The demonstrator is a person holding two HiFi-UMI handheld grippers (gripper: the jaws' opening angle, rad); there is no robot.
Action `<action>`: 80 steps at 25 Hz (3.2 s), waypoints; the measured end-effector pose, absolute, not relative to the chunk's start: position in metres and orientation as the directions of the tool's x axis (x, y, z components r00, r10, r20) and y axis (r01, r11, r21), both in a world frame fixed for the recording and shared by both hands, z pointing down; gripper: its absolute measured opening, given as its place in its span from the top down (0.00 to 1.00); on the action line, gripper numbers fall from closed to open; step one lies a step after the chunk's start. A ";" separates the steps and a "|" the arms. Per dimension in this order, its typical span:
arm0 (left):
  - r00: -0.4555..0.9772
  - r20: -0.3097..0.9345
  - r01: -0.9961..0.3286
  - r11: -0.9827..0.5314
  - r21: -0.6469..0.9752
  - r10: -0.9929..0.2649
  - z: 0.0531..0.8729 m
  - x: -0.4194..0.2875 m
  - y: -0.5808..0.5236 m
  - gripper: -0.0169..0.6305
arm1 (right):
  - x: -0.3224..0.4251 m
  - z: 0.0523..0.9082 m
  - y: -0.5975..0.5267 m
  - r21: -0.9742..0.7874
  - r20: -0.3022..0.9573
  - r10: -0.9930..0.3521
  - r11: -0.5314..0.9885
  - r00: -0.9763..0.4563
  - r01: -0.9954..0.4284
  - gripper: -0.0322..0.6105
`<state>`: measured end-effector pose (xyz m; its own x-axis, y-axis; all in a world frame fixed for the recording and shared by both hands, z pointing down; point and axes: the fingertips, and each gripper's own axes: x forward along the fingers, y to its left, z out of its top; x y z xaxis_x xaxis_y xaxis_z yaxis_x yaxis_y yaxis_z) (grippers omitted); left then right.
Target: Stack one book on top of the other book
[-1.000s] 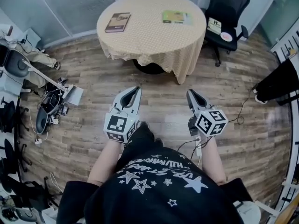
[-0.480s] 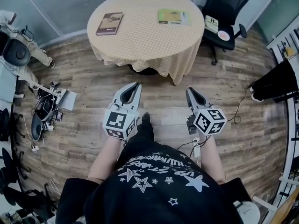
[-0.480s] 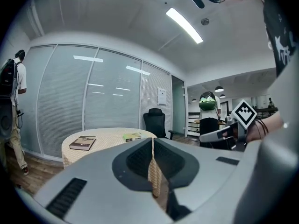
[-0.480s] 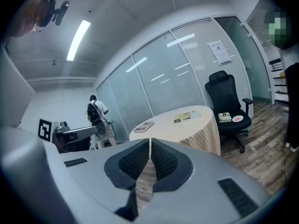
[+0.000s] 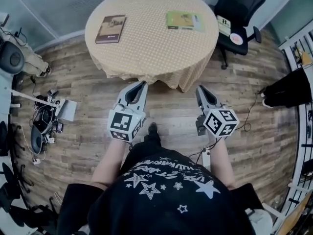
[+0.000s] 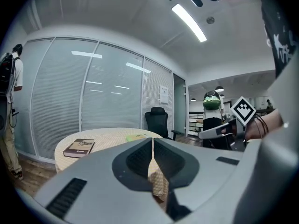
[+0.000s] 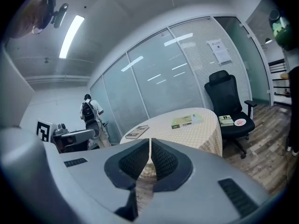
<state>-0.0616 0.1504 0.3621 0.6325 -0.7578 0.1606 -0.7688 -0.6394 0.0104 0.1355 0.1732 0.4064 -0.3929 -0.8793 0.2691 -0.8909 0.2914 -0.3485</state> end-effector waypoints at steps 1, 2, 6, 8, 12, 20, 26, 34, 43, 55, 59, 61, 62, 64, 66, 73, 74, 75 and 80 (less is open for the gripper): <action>0.639 0.160 -0.763 -0.646 0.012 -0.752 0.362 -0.061 0.143 0.95 | 0.133 0.406 0.166 -0.345 0.271 -0.879 0.292 -0.393 -0.892 0.90; 0.644 0.161 -0.759 -0.651 0.013 -0.748 0.362 -0.060 0.137 0.95 | 0.130 0.405 0.160 -0.342 0.274 -0.877 0.294 -0.394 -0.893 0.90; 0.661 0.158 -0.745 -0.666 0.026 -0.734 0.363 -0.064 0.115 0.95 | 0.120 0.406 0.139 -0.344 0.284 -0.875 0.289 -0.393 -0.893 0.90; 0.667 0.159 -0.740 -0.671 0.035 -0.728 0.364 -0.067 0.103 0.95 | 0.118 0.406 0.129 -0.342 0.290 -0.876 0.282 -0.386 -0.896 0.90; 0.682 0.154 -0.729 -0.682 0.060 -0.715 0.367 -0.071 0.079 0.95 | 0.117 0.405 0.109 -0.337 0.296 -0.882 0.262 -0.366 -0.904 0.90; 0.714 0.147 -0.698 -0.713 0.066 -0.685 0.369 -0.071 0.046 0.95 | 0.113 0.402 0.083 -0.334 0.292 -0.895 0.235 -0.337 -0.913 0.90; 0.730 0.166 -0.679 -0.731 0.071 -0.663 0.379 -0.058 0.036 0.95 | 0.130 0.407 0.074 -0.338 0.287 -0.908 0.201 -0.304 -0.919 0.90; 0.696 0.187 -0.713 -0.698 0.065 -0.693 0.383 -0.030 0.004 0.95 | 0.169 0.414 0.033 -0.360 0.275 -0.904 0.218 -0.327 -0.907 0.90; 0.619 0.222 -0.782 -0.618 0.080 -0.753 0.392 0.016 -0.053 0.95 | 0.223 0.420 -0.048 -0.386 0.269 -0.873 0.289 -0.406 -0.876 0.90; 0.468 0.264 -0.883 -0.456 0.111 -0.843 0.391 0.071 -0.123 0.95 | 0.287 0.415 -0.158 -0.409 0.259 -0.809 0.403 -0.528 -0.818 0.90; 0.418 0.289 -0.908 -0.401 0.118 -0.861 0.397 0.089 -0.142 0.95 | 0.306 0.417 -0.185 -0.415 0.256 -0.787 0.435 -0.561 -0.799 0.90; 0.382 0.289 -0.924 -0.362 0.123 -0.878 0.400 0.094 -0.151 0.95 | 0.314 0.421 -0.195 -0.418 0.263 -0.774 0.447 -0.576 -0.791 0.90; 0.362 0.290 -0.932 -0.339 0.127 -0.886 0.401 0.095 -0.154 0.95 | 0.316 0.423 -0.199 -0.419 0.268 -0.764 0.456 -0.587 -0.785 0.90; 0.328 0.294 -0.944 -0.302 0.131 -0.898 0.403 0.095 -0.158 0.95 | 0.317 0.427 -0.206 -0.422 0.281 -0.740 0.477 -0.611 -0.771 0.90; 0.314 0.300 -0.949 -0.289 0.126 -0.901 0.404 0.097 -0.163 0.95 | 0.317 0.431 -0.213 -0.418 0.293 -0.724 0.491 -0.625 -0.764 0.90; 0.322 0.330 -0.946 -0.286 0.155 -0.887 0.420 0.092 -0.161 0.95 | 0.301 0.432 -0.222 -0.412 0.300 -0.716 0.499 -0.631 -0.762 0.90; 0.326 0.331 -0.944 -0.287 0.162 -0.885 0.422 0.091 -0.162 0.95 | 0.298 0.431 -0.222 -0.408 0.305 -0.717 0.497 -0.627 -0.766 0.90; 0.332 0.331 -0.942 -0.289 0.171 -0.883 0.424 0.090 -0.162 0.95 | 0.297 0.430 -0.222 -0.404 0.309 -0.719 0.493 -0.622 -0.771 0.90; 0.378 0.327 -0.924 -0.330 0.195 -0.866 0.430 0.090 -0.167 0.95 | 0.296 0.426 -0.229 -0.395 0.332 -0.743 0.450 -0.581 -0.801 0.90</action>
